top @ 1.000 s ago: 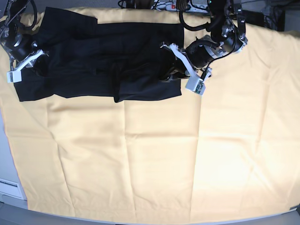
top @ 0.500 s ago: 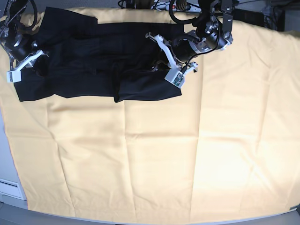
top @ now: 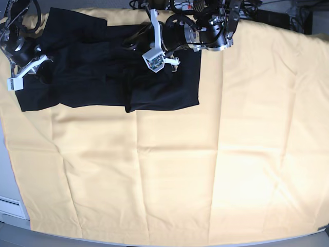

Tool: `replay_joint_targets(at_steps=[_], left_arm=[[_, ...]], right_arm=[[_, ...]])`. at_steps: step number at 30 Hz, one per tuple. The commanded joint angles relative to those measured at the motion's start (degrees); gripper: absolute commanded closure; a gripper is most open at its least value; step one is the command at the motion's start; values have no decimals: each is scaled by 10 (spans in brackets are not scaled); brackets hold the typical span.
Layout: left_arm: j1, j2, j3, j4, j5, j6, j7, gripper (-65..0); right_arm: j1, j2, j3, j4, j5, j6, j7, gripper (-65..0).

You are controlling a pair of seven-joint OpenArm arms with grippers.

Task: Fold the T-shirt properly
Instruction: 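Lower the folded end onto the shirt's middle with the left gripper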

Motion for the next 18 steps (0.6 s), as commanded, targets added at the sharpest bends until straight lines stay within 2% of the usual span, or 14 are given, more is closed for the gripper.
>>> replay_joint_targets(at_steps=[1, 4, 6, 7, 10, 11, 12, 16, 18], left_arm=[[-2, 3, -3, 10, -2, 15, -18, 0], [-2, 3, -17, 15, 35, 66, -38, 0], [-2, 3, -31, 21, 54, 89, -45, 0], [-2, 3, -38, 24, 59, 90, -44, -38], [-2, 3, -56, 27, 58, 90, -47, -337], [-2, 3, -57, 27, 57, 87, -51, -416], [-2, 3, -57, 27, 58, 85, -54, -460], [-5, 3, -57, 27, 102, 88, -63, -470], [-6, 3, -57, 27, 136, 112, -68, -470]], right_arm=[[-8, 5, -1, -4, -33, -5, -47, 0], [-8, 5, -1, -4, -33, -5, -51, 0], [-8, 5, -1, -4, -33, -5, -51, 0], [-8, 5, -1, -4, -33, -5, -51, 0], [-8, 5, -1, -4, -33, -5, -51, 0], [-8, 5, -1, -4, -33, -5, -51, 0], [-8, 5, -1, -4, -33, -5, -51, 0], [-8, 5, -1, -4, -33, -4, -51, 0], [-8, 5, -1, -4, -33, -5, -51, 0]])
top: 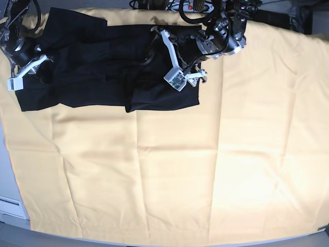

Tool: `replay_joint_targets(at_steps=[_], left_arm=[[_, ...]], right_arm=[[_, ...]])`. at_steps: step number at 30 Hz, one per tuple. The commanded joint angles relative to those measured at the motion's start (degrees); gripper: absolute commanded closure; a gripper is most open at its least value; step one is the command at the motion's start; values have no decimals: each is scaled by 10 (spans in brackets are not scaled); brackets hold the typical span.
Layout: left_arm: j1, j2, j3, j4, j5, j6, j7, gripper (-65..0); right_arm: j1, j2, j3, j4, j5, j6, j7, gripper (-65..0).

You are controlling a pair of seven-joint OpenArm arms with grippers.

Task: Fold the T-shirt properly
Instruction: 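Lower the folded end onto the shirt's middle with the left gripper, then press and adjust the folded section with the left gripper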

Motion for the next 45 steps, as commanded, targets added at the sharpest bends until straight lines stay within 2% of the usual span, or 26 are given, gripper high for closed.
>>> replay_joint_targets(at_steps=[1, 5, 10, 14, 18, 24, 31, 39, 45], left_arm=[[-3, 3, 1, 11, 1, 10, -14, -470], [-3, 3, 1, 11, 36, 33, -17, -470], [-7, 3, 1, 28, 9, 32, -21, -470], [-8, 3, 1, 46, -15, 14, -21, -470], [-8, 3, 1, 46, 13, 16, -18, -470], [-8, 2, 1, 46, 57, 50, -16, -470], [-8, 2, 1, 55, 104, 105, -18, -470], [18, 2, 1, 55, 70, 104, -16, -470], [27, 2, 1, 55, 66, 103, -17, -470]], right_arm=[[-8, 5, -1, -4, -33, -4, -49, 0], [-8, 5, -1, -4, -33, -4, -49, 0], [-8, 5, -1, -4, -33, -4, -49, 0], [-8, 5, -1, -4, -33, -4, -49, 0], [-8, 5, -1, -4, -33, -4, -49, 0], [-8, 5, -1, -4, -33, -4, -49, 0], [-9, 5, -1, -4, -33, -4, -49, 0], [-8, 5, -1, -4, -33, -3, -49, 0], [-8, 5, -1, -4, -32, 9, -49, 0]])
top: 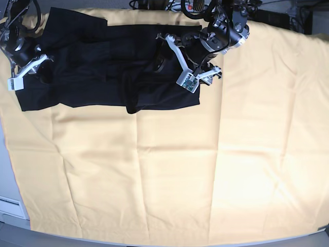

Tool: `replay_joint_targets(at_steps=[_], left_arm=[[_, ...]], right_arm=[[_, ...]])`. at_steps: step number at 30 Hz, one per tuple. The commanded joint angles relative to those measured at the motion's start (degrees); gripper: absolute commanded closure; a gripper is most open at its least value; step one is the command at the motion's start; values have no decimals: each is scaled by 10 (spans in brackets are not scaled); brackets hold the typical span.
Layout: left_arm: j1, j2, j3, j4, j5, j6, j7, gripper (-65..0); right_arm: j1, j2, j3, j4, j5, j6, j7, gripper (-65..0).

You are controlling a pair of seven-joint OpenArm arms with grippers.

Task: Fold the T-shirt properly
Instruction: 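Press and adjust the folded section with the left gripper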

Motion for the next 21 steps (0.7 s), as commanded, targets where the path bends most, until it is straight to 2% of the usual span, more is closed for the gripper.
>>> replay_joint_targets(at_steps=[1, 3, 4, 5, 8, 10, 15, 21], left_arm=[[0, 2, 1, 11, -8, -1, -13, -470], [0, 2, 1, 11, -10, -1, -15, -452], [0, 2, 1, 11, -14, -1, -15, -418], [0, 2, 1, 11, -16, -1, -14, -359], [0, 2, 2, 11, -17, -1, -14, -125], [0, 2, 2, 11, -17, -1, -14, -8], [0, 2, 2, 11, -42, -6, -14, 0], [0, 2, 2, 11, -130, -103, -4, 0]], right_arm=[[-8, 5, -2, -4, -32, -1, -47, 0], [-8, 5, -2, -4, -32, -1, -47, 0], [-8, 5, -2, -4, -32, -1, -47, 0], [-8, 5, -2, -4, -32, -1, -47, 0], [-8, 5, -2, -4, -32, -1, -47, 0], [-8, 5, -2, -4, -32, -1, -47, 0], [-8, 5, -2, -4, -32, -1, -47, 0], [-8, 5, -2, -4, -32, -1, -47, 0]])
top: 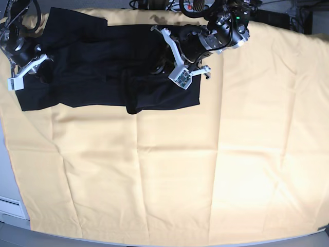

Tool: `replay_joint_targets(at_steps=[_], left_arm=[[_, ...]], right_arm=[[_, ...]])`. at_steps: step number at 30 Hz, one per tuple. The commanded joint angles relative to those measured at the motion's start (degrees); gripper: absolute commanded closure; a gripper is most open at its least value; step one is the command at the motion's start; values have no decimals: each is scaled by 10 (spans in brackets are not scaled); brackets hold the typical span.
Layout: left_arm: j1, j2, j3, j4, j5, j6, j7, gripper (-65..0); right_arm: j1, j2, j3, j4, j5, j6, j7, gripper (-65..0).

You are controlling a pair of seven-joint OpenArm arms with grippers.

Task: Fold the T-shirt properly
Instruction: 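Press and adjust the folded section with the left gripper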

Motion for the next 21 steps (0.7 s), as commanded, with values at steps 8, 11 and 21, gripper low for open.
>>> replay_joint_targets(at_steps=[8, 11, 21], left_arm=[[0, 2, 2, 11, -127, -105, 27, 0], [0, 2, 2, 11, -148, -119, 38, 0], [19, 2, 2, 10, -161, -138, 68, 0]], right_arm=[[-8, 5, -2, -4, -32, -2, -47, 0], [-8, 5, -2, -4, -32, -2, -47, 0], [-8, 5, -2, -4, -32, -2, -47, 0]])
